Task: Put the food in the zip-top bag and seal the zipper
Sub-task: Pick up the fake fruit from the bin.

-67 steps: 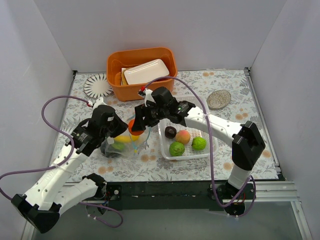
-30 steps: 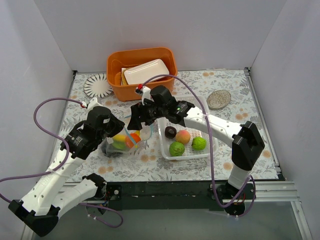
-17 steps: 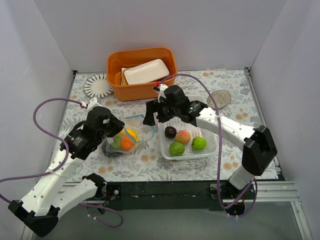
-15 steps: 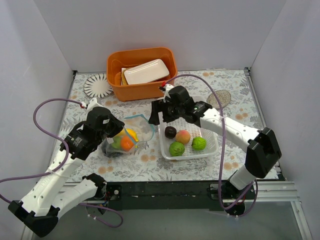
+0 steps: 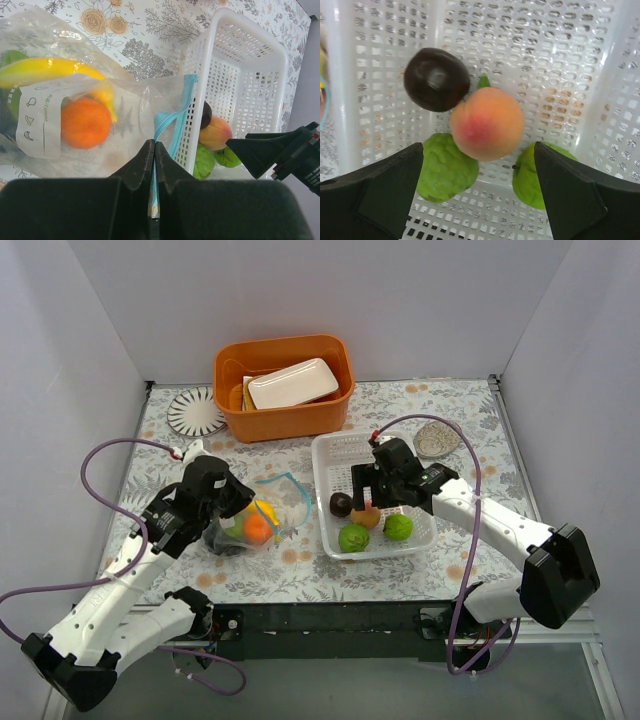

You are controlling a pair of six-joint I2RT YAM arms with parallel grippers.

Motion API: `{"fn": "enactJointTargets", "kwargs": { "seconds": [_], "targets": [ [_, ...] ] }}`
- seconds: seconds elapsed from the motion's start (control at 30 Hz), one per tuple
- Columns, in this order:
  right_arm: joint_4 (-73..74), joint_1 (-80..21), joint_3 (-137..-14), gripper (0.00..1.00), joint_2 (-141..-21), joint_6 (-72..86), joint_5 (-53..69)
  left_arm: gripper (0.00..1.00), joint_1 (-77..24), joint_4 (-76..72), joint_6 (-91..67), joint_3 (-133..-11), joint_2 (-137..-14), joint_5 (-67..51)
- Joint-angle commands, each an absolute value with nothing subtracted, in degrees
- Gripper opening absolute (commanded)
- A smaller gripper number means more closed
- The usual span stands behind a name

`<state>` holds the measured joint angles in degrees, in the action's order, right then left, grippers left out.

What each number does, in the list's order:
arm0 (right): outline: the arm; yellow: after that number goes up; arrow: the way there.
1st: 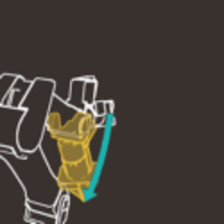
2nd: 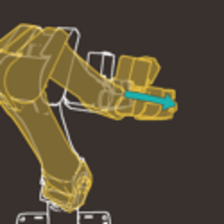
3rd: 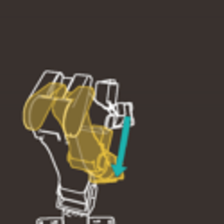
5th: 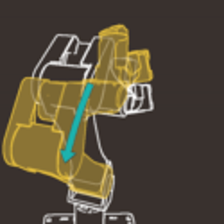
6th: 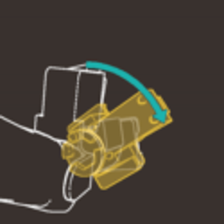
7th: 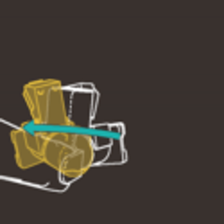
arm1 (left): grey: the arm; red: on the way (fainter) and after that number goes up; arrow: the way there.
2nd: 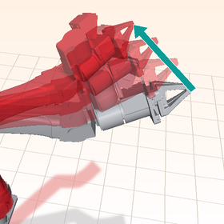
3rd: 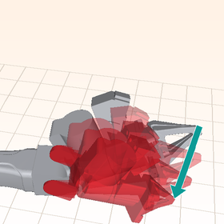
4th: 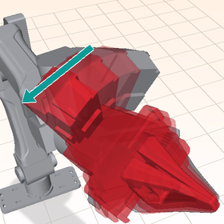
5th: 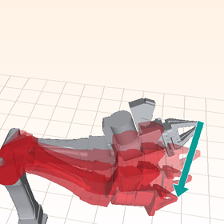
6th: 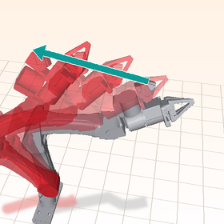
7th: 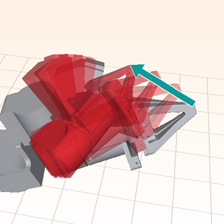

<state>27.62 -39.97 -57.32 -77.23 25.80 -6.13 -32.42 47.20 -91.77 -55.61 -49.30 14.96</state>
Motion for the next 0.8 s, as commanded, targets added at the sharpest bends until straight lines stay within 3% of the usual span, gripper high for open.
{"fn": "enactJointTargets", "kwargs": {
  "seconds": [0.0, 0.53, 0.57, 0.7, 0.77],
  "targets": [
    [30.77, -39.02, -55.73, 0.98, -77.17, 26.46, -8.53, 0.0, -32.61, 45.62, -91.23, -54.58, -48.43, 13.54],
    [27.33, -38.67, -55.72, 0.97, -86.21, 23.39, -5.53, 0.0, -32.61, 46.05, -89.91, -55.2, -48.25, 12.83],
    [27.16, -38.67, -55.81, 0.94, -86.74, 23.12, -5.62, 0.0, -32.61, 45.97, -90.0, -55.2, -48.16, 12.83],
    [25.13, -38.41, -56.6, 0.6, -86.48, 20.57, -5.01, 0.0, -32.61, 46.84, -90.0, -55.28, -48.25, 13.01],
    [26.1, -37.97, -58.35, 0.58, -86.75, 19.6, -6.41, 0.0, -32.61, 46.85, -90.0, -55.46, -48.25, 13.36]
  ]
}}
